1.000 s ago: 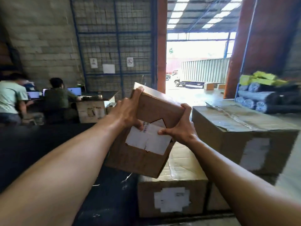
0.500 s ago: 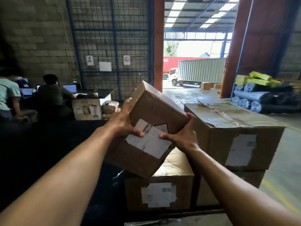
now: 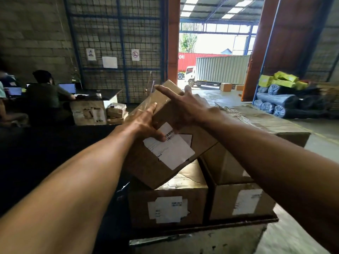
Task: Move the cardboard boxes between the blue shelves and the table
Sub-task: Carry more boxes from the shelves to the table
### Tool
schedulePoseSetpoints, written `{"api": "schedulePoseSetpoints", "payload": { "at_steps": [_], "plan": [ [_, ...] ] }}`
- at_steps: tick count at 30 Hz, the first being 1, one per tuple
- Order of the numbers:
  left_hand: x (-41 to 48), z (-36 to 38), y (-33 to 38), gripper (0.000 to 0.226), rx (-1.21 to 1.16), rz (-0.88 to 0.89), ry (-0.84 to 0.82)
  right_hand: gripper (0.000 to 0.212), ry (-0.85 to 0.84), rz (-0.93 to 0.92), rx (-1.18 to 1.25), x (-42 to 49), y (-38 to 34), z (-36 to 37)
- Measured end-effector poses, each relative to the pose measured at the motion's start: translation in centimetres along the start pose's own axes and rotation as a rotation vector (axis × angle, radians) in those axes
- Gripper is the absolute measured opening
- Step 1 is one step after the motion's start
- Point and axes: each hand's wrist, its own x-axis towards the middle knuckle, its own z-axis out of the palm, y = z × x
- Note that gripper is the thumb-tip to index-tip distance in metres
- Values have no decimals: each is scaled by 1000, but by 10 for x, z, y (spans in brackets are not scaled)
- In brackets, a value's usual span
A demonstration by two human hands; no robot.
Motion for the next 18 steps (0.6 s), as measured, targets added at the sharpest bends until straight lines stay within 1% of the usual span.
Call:
{"api": "schedulePoseSetpoints", "payload": {
  "at_steps": [1, 2, 5, 6, 8, 10, 12, 14, 18],
  "plan": [
    [1, 0, 2, 123, 36, 10, -4, 98, -18, 29, 21, 0, 0, -4],
    [2, -1, 5, 122, 81, 28, -1, 87, -18, 63, 61, -2, 2, -5],
    [5, -4, 5, 112, 218, 73, -11, 80, 29, 148, 144, -14, 11, 11],
    [4, -5, 1, 112, 245, 64, -34, 78, 40, 163, 167, -17, 18, 22],
    [1, -8, -12, 121, 307, -43, -110, 77, 46, 213, 235, -25, 34, 41],
    [-3, -7, -28, 124, 370, -185, -191, 83, 56, 270, 326, -31, 50, 56],
    [-4, -1, -37, 113, 377, -237, -223, 91, 52, 316, 376, -37, 60, 71],
    [-3, 10, -33, 103, 390, -242, -216, 91, 61, 368, 410, -48, 66, 87],
    [6, 31, -20, 95, 356, -306, -170, 92, 92, 438, 492, -64, 73, 104]
  ]
}}
